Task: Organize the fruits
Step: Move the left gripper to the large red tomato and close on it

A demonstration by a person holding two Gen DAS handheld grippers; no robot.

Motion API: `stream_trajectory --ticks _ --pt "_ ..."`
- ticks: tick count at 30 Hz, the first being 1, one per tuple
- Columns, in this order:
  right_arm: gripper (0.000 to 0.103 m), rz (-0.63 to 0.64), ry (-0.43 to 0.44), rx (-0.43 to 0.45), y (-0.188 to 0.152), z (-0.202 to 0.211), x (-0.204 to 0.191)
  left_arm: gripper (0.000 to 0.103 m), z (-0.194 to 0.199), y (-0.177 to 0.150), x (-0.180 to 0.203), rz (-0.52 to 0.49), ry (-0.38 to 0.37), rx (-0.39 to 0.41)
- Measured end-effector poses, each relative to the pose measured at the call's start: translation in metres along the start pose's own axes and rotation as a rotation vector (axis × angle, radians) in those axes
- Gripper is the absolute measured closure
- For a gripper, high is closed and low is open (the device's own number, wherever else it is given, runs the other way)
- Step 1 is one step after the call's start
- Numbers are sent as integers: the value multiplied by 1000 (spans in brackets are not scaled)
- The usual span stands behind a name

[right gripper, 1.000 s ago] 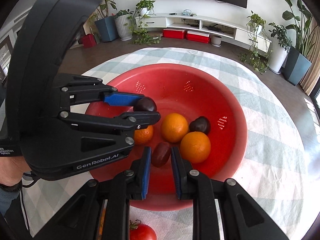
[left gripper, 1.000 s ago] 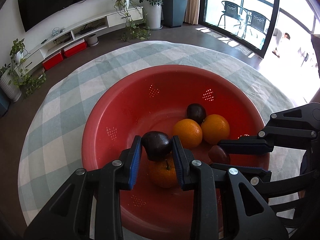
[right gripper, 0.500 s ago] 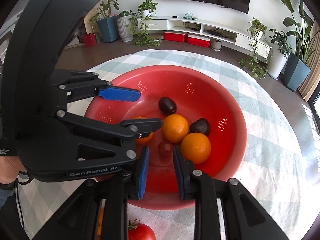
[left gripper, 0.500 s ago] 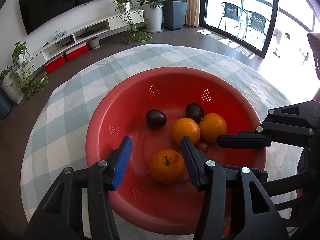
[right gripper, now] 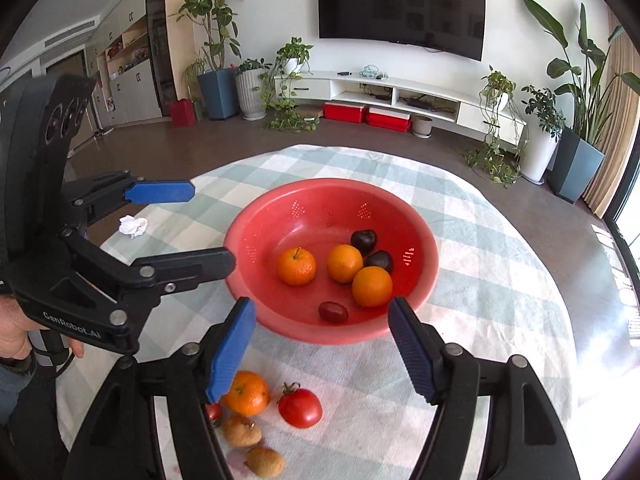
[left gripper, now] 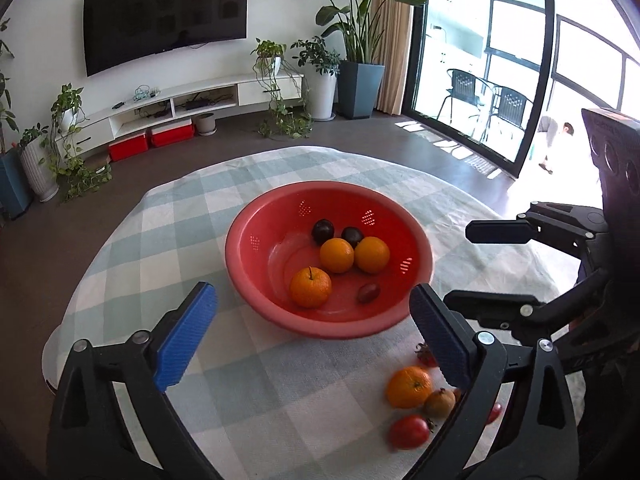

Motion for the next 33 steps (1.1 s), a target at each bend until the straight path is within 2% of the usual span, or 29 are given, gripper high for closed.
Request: stream_trajectory --ticks 4,9,15,19,23,25,27,29,33 --pt "21 -115 39 60 -16 43 7 0 24 -30 33 -47 -35 -8" --pt "18 -229 46 80 -58 76 8 0 28 -73 74 -137 -71 -69" --pt "18 -314 92 62 -106 76 -5 0 23 -92 89 -217 -105 -159" --pt "18 -332 96 35 -118 65 -7 0 9 -101 93 -337 -96 -235" --pt "18 -339 82 43 -128 64 -1 1 -10 -108 88 -383 -114 -302" --pt "18 -351 78 34 -131 61 4 7 -18 -111 86 -391 -122 -325" --pt "18 -362 74 29 -134 60 7 27 -24 -114 86 -399 -140 -346" --pt "19 -361 74 32 -133 60 7 38 -29 -116 88 -411 -157 -360" --pt "19 -346 74 26 -134 57 5 46 -36 -116 91 -408 -193 -363"
Point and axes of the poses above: each gripper's, at about its wrist camera, not at the fingertips, and z roughly against the way its jaws point, x to its right, y to its top, the point moved 9 cm from there along -z, roughly the way its jaws point, and after that the axes turned 6 degrees about -z, right-handed, at the moved point
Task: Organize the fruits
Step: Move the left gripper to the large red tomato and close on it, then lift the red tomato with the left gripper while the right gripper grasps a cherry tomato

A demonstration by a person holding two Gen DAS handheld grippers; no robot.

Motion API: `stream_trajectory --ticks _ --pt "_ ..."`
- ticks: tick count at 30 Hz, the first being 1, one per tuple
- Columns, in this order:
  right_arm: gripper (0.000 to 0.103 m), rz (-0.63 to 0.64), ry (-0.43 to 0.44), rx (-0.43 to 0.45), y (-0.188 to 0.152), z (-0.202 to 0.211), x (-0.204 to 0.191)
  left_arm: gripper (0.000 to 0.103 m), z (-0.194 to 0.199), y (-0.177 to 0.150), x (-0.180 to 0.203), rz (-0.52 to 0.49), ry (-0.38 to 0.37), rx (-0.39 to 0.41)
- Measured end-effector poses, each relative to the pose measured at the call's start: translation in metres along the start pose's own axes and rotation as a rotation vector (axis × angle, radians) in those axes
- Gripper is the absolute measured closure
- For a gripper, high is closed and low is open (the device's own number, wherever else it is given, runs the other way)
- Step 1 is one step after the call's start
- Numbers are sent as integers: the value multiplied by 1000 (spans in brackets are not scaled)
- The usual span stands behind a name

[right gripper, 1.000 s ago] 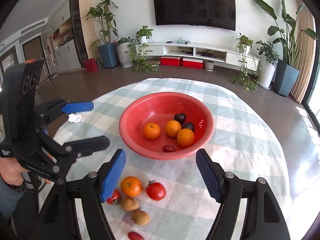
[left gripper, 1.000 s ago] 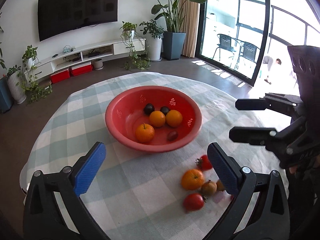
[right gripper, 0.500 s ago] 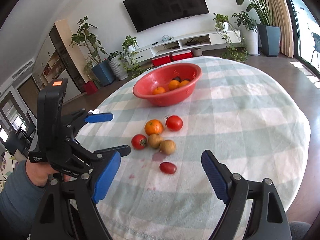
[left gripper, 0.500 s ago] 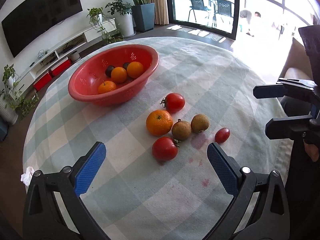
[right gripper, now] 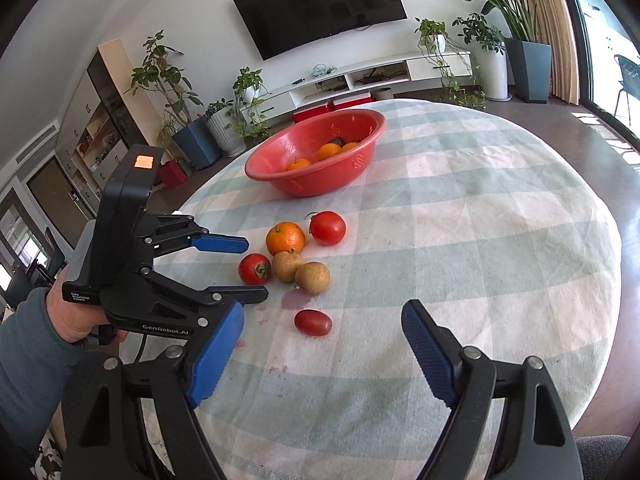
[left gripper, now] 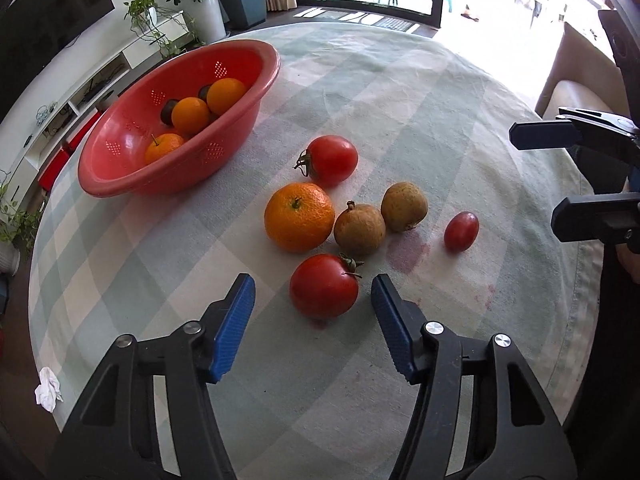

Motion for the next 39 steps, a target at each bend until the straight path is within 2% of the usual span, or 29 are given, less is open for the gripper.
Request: stream_trajectory --ticks 1,3,5,9,13,24,30,35,39 --pt "19 1 0 -2 -1 -1 0 47 0 1 0 3 -5 3" --pt "19 0 -1 -6 -1 -1 0 56 -3 3 1 2 -27 8" --pt "20 0 -1 -9 -1 -2 1 62 -4 4 3 0 -47 10" --pt "20 2 -3 -13 -2 -1 0 64 -5 5 4 3 -51 13" --pt "22 9 -6 -18 -2 -2 0 71 -4 4 7 7 -57 15" --pt "24 47 -27 -39 -6 -9 -3 72 5 -5 9 62 -56 41" --pt "26 68 -15 -97 -10 -14 -8 72 22 -20 6 217 -48 95" --pt "26 212 -33 -198 -11 -22 -20 72 36 -39 4 366 -25 144" --pt "34 421 -53 -287 -11 -30 -31 72 46 -46 5 401 -11 188"
Point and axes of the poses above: each gripper's, at about its wrist camera, not at the fingertips, and z roughly against the way its jaws point, x to its right, y to its top, the point moved 9 cm from there along -z, roughly the way its jaws point, and after that the axes turned 6 degrees about -z, right-handed, at the moved point
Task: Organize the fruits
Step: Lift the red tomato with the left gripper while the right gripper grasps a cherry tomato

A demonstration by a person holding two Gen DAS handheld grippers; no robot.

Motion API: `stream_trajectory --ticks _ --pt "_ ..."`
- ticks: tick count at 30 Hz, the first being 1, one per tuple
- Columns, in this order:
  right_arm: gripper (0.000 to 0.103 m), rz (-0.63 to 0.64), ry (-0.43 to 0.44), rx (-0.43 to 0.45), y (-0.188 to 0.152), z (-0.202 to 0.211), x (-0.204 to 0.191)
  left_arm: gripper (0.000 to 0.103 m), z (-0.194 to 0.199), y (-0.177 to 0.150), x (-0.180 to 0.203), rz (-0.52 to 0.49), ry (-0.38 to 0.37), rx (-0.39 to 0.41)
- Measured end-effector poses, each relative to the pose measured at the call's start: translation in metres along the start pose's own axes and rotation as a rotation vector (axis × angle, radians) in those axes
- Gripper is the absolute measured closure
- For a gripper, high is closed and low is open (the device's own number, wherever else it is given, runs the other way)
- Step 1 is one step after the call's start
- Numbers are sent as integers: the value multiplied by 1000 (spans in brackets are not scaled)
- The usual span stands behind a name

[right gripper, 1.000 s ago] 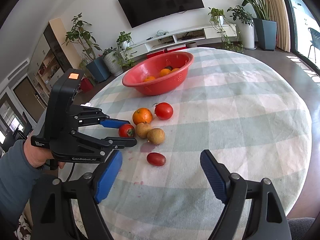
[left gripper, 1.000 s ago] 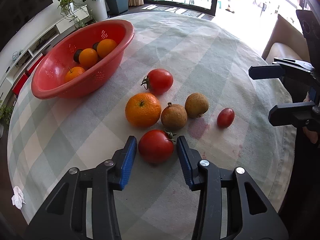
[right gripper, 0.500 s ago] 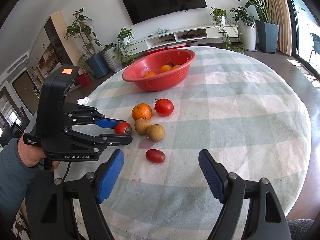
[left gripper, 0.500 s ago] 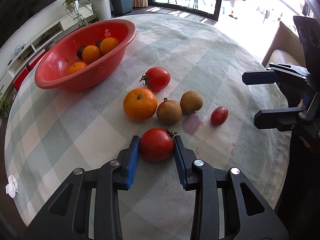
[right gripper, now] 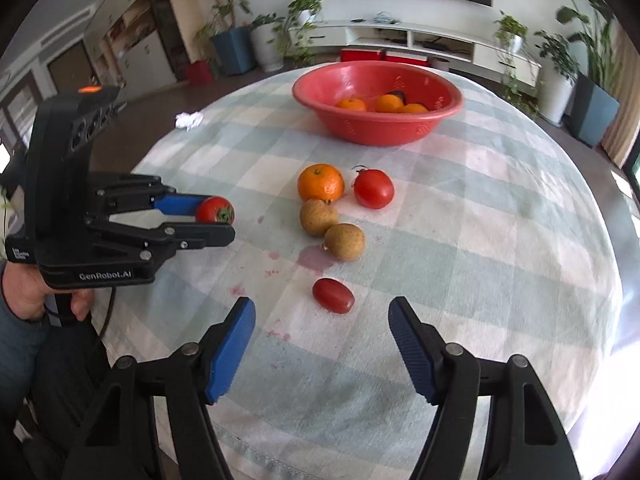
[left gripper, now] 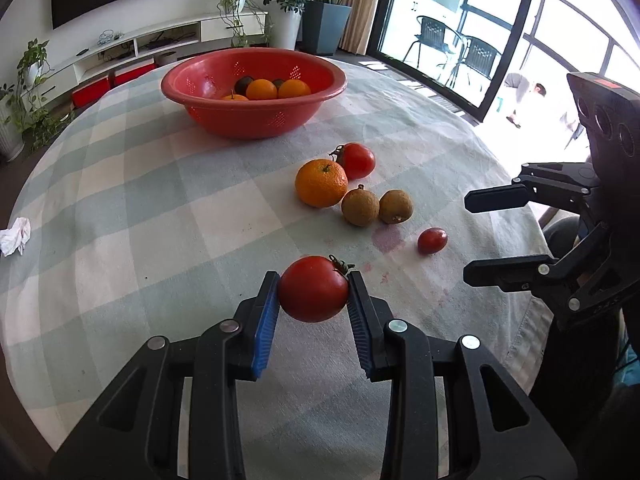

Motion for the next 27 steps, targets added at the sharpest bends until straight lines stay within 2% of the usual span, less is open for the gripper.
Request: stream_trajectory --ticks 4,7,11,20,27 --pt "43 155 -16 -51 5 -5 0 72 6 -1 -3 15 -9 31" --pt "52 231 10 -89 4 -10 -1 72 5 -3 -3 23 -19 39" --pt "58 327 -19 -153 -3 -25 1 72 6 -3 -2 17 -22 49" --pt "64 430 18 -188 -6 -38 -14 71 6 -3 0 21 -45 55" --pt "65 413 55 -221 -3 -40 -10 71 5 -3 -1 24 -51 56"
Point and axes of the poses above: each gripper's, at about its wrist camera, not at the fingertips, and z roughly against the way its jaws point, x to its right, y to its top, the point moved 9 cm from there along -z, roughly the way its jaws point, and after that the axes turned 6 degrees about -z, right-handed, at the moved point
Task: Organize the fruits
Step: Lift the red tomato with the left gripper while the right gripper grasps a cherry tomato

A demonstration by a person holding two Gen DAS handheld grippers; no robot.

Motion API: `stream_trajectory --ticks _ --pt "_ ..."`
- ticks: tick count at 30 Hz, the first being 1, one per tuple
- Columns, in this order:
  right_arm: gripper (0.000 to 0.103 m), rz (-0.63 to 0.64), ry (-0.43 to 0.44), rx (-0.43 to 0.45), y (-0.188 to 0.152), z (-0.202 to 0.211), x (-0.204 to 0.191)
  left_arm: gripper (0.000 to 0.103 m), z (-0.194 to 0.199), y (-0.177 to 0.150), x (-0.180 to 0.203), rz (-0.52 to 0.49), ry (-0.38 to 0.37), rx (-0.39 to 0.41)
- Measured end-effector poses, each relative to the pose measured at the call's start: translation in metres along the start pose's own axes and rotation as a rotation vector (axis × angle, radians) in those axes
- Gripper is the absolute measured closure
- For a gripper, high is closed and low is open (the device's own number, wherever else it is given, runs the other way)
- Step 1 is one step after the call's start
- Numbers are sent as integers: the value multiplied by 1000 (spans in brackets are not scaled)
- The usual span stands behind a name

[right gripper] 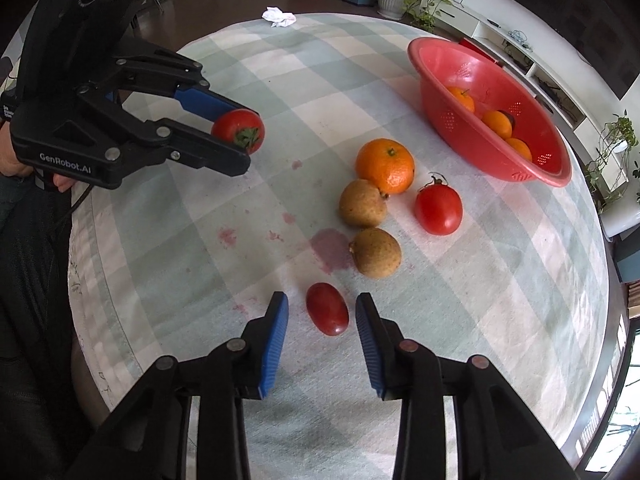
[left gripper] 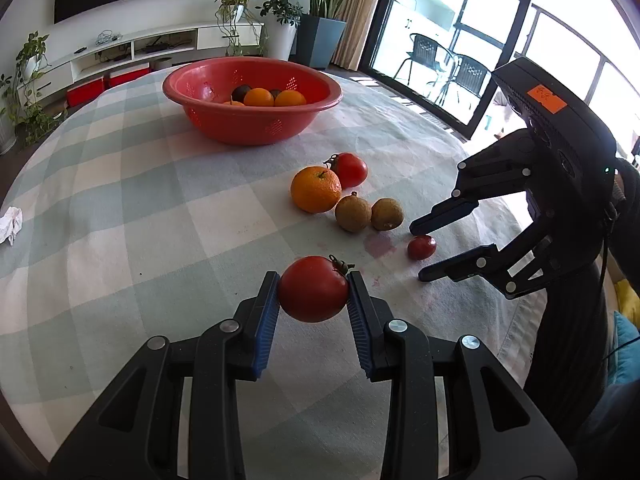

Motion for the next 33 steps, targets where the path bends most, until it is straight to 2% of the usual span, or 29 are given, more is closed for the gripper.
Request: stream_trajectory --ticks 5,17,27,33 --pt "65 -9 44 -17 0 -2 2 72 -1 -1 2 -4 -5 -4" --pt "78 9 82 -50 2 -4 2 71 -6 -2 4 -13 -15 -15" --pt "80 -23 79 -17 1 -1 3 72 -7 -3 4 -15 -13 -18" --pt "80 -72 101 56 -1 20 7 71 -5 0 3 -3 -19 -2"
Point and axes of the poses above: each gripper's, at about its wrist camera, not at the fingertips, and z roughly against the way its jaws point, x to its right, y to its top, the point moved 9 cm from there along -z, roughly the way its jaws point, and after that the axes turned 6 degrees about -z, right-handed, at the moved point
